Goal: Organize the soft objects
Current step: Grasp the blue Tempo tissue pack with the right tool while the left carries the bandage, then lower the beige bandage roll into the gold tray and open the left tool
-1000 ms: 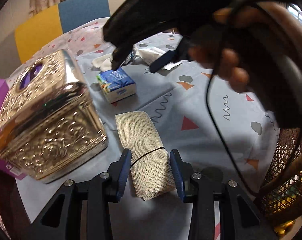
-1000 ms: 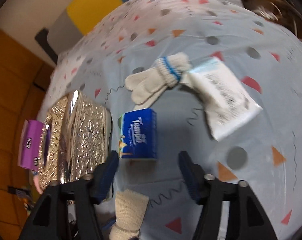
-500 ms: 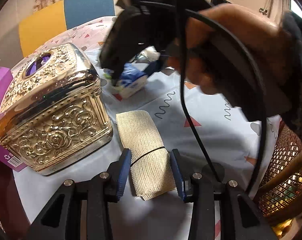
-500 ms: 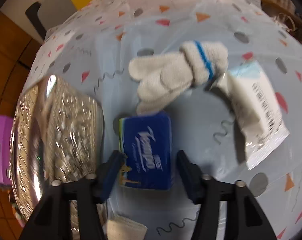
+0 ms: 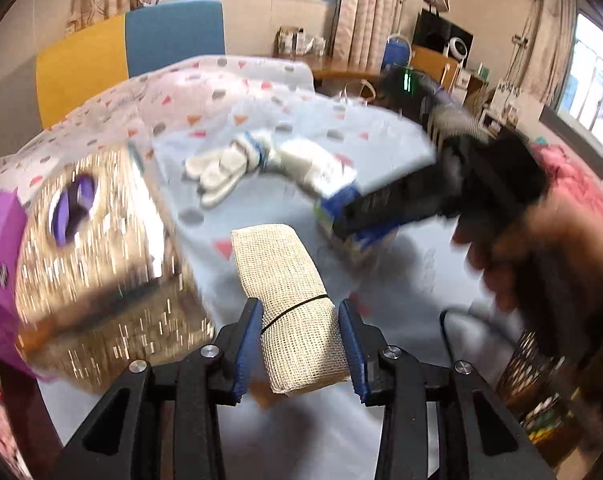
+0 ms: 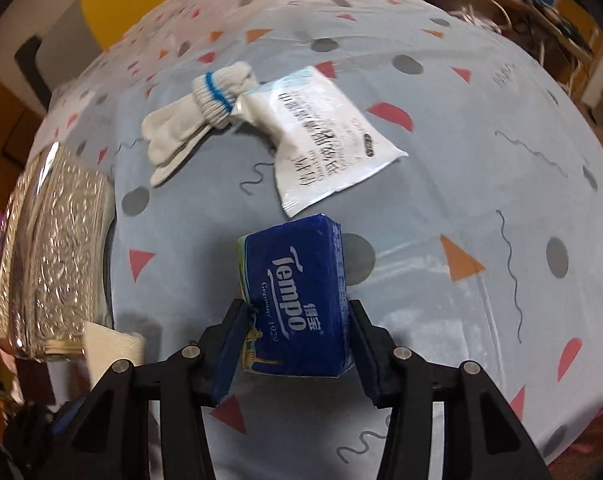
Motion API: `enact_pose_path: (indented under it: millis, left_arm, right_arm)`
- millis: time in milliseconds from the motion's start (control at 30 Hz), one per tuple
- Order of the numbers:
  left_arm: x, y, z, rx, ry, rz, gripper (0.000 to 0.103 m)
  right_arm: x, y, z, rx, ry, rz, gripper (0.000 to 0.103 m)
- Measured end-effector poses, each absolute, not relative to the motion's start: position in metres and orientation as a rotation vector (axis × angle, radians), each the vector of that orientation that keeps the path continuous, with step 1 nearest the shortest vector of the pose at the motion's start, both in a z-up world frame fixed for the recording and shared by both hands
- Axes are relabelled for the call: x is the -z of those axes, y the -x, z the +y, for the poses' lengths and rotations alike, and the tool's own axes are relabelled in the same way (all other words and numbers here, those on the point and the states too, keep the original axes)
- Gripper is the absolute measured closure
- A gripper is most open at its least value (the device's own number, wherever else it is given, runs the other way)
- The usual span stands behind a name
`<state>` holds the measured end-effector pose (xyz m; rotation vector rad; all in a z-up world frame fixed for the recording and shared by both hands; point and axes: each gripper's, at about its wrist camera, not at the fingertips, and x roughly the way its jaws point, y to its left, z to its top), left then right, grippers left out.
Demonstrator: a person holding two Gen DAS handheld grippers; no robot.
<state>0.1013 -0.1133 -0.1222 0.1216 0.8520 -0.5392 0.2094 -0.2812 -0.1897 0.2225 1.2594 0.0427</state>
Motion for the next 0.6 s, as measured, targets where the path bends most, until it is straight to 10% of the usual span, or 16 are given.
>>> enact_pose_path:
  millis: [400, 600]
  left_arm:
    - [0.038, -0.163, -0.068, 0.317, 0.0, 0.688, 0.063]
    - [0.029, -0.179, 0.01, 0.107, 0.097, 0.666, 0.063]
  right_arm:
    - [0.191, -0.2, -0.279, -0.058, -0.21, 1.248, 0.052]
    - [0.195, -0.199, -0.257, -0.004, 0.002, 1.251, 0.068]
